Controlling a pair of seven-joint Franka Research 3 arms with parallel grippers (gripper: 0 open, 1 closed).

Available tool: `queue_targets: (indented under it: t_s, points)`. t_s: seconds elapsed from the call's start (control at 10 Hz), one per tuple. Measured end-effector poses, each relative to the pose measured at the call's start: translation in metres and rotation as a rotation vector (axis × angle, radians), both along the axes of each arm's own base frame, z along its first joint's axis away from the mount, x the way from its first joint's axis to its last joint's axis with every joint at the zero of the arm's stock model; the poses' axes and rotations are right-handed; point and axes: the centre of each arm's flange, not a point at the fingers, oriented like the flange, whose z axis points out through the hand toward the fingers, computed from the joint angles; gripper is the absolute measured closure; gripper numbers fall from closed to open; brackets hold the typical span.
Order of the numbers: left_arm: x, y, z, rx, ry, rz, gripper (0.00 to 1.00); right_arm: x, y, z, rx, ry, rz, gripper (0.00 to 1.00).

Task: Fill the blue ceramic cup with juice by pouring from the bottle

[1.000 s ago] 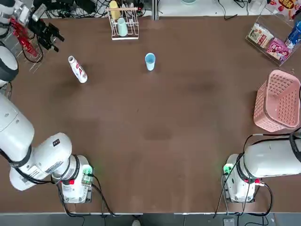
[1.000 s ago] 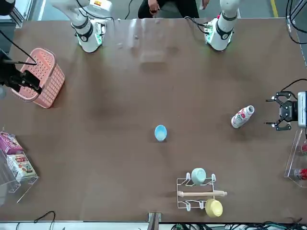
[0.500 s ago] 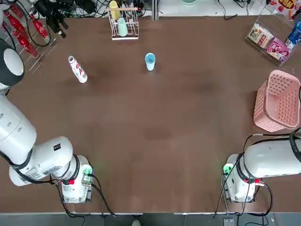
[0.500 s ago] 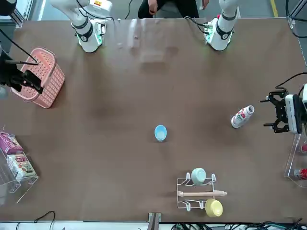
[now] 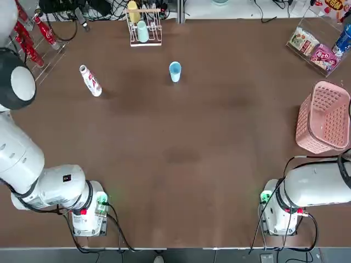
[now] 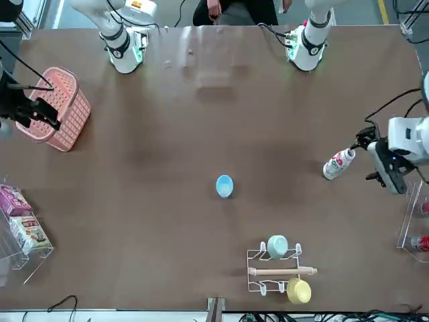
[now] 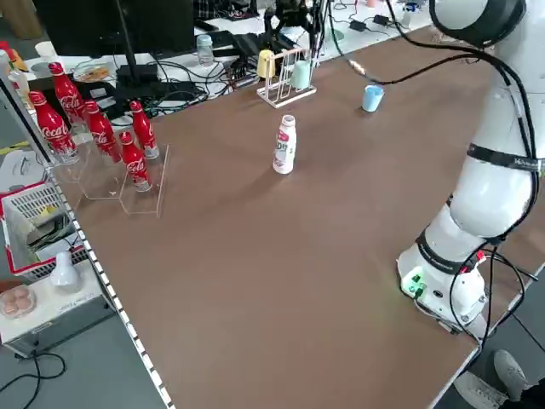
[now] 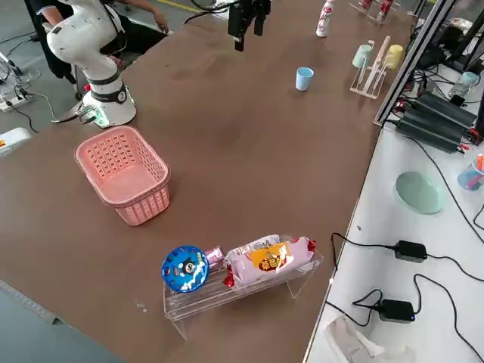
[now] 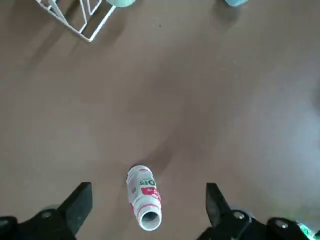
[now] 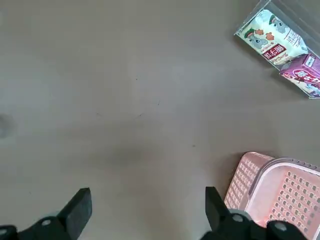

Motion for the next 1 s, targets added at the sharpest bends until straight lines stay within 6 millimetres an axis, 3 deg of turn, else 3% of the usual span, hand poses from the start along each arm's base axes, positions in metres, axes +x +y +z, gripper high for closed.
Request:
queue_targets:
  t_s: [0.2, 0.4, 0.8, 1.0]
  points:
    - [-0.003, -0.02, 0.018, 0.021, -0.011, 0.209, 0.0, 0.0, 0.0, 0.0, 0.0, -0.001, 0.001, 0.0]
    - [-0.007, -0.028, 0.032, 0.046, -0.001, 0.443, 0.0, 0.0, 0.0, 0.0, 0.0, -0.001, 0.001, 0.0]
    - [-0.011, -0.008, 0.042, 0.122, -0.012, 0.609, 0.0, 0.0, 0.0, 0.001, 0.0, -0.006, 0.001, 0.0]
    - [-0.015, -0.009, 0.053, 0.157, -0.026, 0.712, 0.0, 0.001, 0.0, 0.001, 0.0, -0.006, 0.001, 0.0]
